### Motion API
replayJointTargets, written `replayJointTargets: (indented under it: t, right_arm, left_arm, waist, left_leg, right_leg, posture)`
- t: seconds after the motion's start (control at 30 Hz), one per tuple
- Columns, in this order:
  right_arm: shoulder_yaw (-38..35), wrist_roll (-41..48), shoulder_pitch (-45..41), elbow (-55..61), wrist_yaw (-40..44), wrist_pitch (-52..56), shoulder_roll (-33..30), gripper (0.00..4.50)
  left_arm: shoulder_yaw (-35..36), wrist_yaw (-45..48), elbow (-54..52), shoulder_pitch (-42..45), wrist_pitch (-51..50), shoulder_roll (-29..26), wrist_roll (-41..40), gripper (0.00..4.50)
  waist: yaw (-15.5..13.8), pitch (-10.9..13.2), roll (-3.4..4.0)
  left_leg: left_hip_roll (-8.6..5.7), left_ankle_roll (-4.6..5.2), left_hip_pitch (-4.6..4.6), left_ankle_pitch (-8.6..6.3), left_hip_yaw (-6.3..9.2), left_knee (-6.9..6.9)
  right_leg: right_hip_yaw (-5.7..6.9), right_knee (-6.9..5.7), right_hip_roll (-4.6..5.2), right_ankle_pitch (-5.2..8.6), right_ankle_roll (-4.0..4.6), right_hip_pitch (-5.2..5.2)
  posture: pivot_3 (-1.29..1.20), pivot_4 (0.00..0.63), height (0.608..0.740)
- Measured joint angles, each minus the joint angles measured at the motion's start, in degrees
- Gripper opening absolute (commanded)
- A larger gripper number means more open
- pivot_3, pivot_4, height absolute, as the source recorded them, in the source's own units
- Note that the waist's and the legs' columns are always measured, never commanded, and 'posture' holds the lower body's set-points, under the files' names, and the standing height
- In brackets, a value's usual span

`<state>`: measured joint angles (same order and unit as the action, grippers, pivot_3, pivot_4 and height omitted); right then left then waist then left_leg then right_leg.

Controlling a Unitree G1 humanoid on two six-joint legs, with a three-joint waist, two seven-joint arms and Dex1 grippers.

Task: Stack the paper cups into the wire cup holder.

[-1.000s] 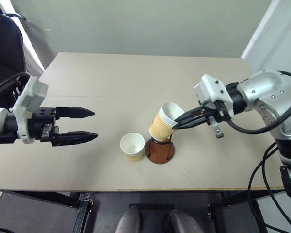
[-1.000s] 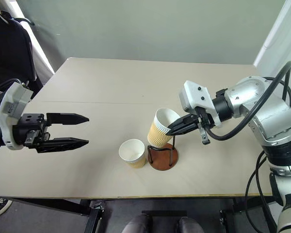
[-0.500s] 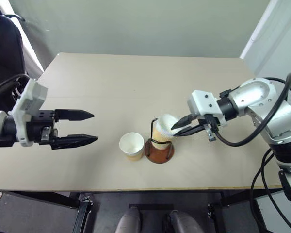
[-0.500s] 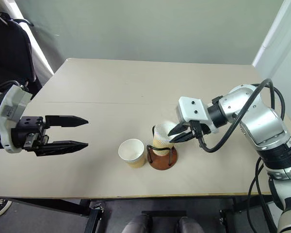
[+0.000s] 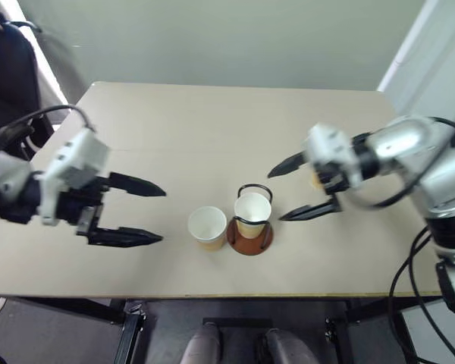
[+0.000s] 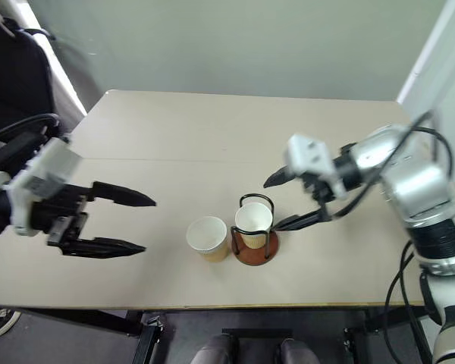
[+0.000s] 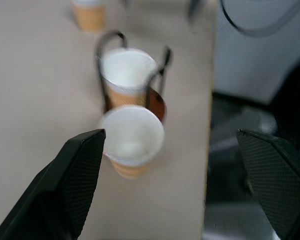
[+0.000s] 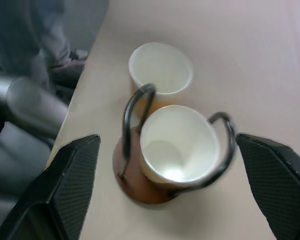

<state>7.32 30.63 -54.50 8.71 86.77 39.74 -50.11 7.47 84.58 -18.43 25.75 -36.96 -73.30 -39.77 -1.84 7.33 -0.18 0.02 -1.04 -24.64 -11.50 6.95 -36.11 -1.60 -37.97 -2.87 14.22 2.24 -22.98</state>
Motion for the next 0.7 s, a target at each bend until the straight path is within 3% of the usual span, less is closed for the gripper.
replayJointTargets:
  t: [0.07,0.13,0.3,0.7]
  right_arm:
    - [-8.2,5.5,0.5,-1.3,3.0,1.9,-5.2,4.47]
    - [-11.3,6.0,3.1,-1.5,3.5,1.7,-8.8,4.47]
    - [-11.1,6.1,7.5,-1.2,1.7,1.7,-9.1,4.47]
    - [-11.4,7.4,10.2,4.0,-2.9,2.1,-10.9,4.47]
  left_arm:
    - [-7.5,1.7,0.4,4.1,3.4,2.1,5.1,4.50]
    - [-12.5,3.0,1.4,7.5,4.7,5.3,7.8,4.50]
    - [-18.9,5.4,1.8,12.1,6.0,7.7,10.1,4.50]
    - [-27.4,5.6,6.3,13.7,14.1,8.8,16.9,4.50]
  waist:
    - [-0.7,0.0,-0.06]
    - [-0.7,-0.2,-0.36]
    - [1.1,0.0,-0.04]
    - [0.9,0.0,-0.03]
  left_leg:
    - [-0.01,0.00,-0.09,-0.02,0.03,0.00]
    - [0.06,-0.11,-0.01,-0.16,0.03,-0.03]
    - [0.07,-0.19,0.06,-0.11,-0.10,0.02]
    - [0.10,0.11,-0.10,-0.16,-0.04,-0.21]
  right_leg:
    - [0.01,0.05,0.01,0.03,0.02,-0.01]
    - [0.05,0.03,0.02,0.07,0.10,0.04]
    - [0.02,-0.05,0.01,0.05,0.02,-0.01]
    - [-0.03,0.05,-0.05,0.04,-0.34,0.07]
  posture:
    - [0.00,0.150,0.740]
    - [0.00,0.150,0.740]
    - [0.00,0.150,0.740]
    - [0.00,0.150,0.740]
